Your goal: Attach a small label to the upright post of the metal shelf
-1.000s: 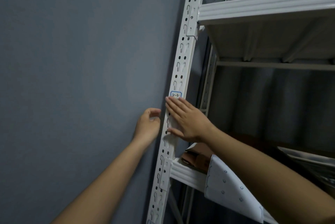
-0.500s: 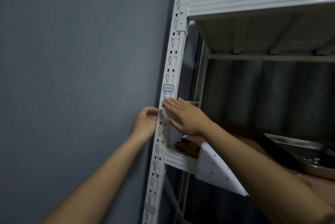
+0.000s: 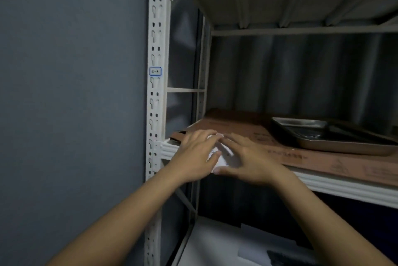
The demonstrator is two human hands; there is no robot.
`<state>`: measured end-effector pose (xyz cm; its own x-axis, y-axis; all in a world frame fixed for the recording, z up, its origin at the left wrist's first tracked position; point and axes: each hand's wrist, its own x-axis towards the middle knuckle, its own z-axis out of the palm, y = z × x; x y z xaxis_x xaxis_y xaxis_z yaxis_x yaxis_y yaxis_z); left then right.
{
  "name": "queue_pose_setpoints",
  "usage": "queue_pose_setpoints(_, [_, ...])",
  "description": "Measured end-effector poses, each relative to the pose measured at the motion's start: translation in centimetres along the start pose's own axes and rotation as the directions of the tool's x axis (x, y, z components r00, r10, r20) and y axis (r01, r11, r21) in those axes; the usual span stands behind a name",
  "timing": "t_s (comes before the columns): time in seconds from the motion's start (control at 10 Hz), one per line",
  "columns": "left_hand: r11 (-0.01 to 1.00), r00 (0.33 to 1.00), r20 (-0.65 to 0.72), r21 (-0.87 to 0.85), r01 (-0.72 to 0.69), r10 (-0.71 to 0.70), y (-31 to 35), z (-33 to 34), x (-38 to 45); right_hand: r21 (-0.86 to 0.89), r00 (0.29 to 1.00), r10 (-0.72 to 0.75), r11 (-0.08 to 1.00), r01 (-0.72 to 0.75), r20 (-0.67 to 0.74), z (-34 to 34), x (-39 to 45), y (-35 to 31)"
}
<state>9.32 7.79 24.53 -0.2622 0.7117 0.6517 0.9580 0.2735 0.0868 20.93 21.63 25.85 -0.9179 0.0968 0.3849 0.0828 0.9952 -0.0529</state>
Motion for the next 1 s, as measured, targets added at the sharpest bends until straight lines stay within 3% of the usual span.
queue_pose_setpoints(0.1, [0.998,0.994,0.094,0.034,0.053,-0.056,0.4,0.9,0.4,-0.286,0.994,0.004,0.958,0.028,0.111,0.3,-0.7,0.2])
queue_pose_setpoints(0.2, [0.994,0.988,0.109,-0.013,0.11,-0.108,0.6,1.5,0.9,-0.426,0.998,-0.055,0.902,0.068,0.044,0.2,-0.4,0.2])
queue_pose_setpoints(0.3, [0.962,0.979,0.087,-0.187,0.198,-0.184,0.4,1.5,2.1,-0.416,0.982,-0.141,0.906,0.075,-0.129,-1.1,0.9,0.6])
queue_pose_setpoints(0.4, [0.925,0.964,-0.054,-0.302,0.232,-0.26,0.0,1.3,4.0,-0.411,0.975,-0.108,0.911,0.018,-0.196,-2.6,3.7,2.4])
queue_pose_setpoints(0.5, [0.918,0.946,-0.155,-0.328,0.223,-0.285,0.1,1.3,5.7,-0.385,0.961,-0.036,0.92,-0.075,-0.273,-3.6,6.2,4.4])
queue_pose_setpoints(0.6, [0.94,0.961,-0.125,-0.27,0.207,-0.248,0.2,1.7,6.9,-0.295,0.937,0.023,0.946,-0.133,-0.349,-3.8,7.4,5.5])
queue_pose_setpoints(0.7, [0.956,0.967,-0.012,-0.157,0.248,-0.253,-0.2,2.5,7.6,-0.134,0.975,0.209,0.967,-0.217,-0.074,-3.2,7.9,6.8])
queue_pose_setpoints(0.8, [0.961,0.951,0.162,-0.043,0.274,-0.264,-0.1,2.8,8.1,0.062,0.896,0.349,0.924,-0.379,0.274,-3.1,7.3,7.0])
queue_pose_setpoints(0.9, [0.961,0.931,0.244,0.017,0.276,-0.272,0.6,2.7,8.0,0.169,0.871,0.368,0.884,-0.436,0.326,-3.4,6.5,6.4])
queue_pose_setpoints(1.0, [0.955,0.93,0.217,0.034,0.296,-0.296,1.0,1.8,8.1,0.281,0.915,0.337,0.876,-0.391,0.222,-3.7,5.8,5.7])
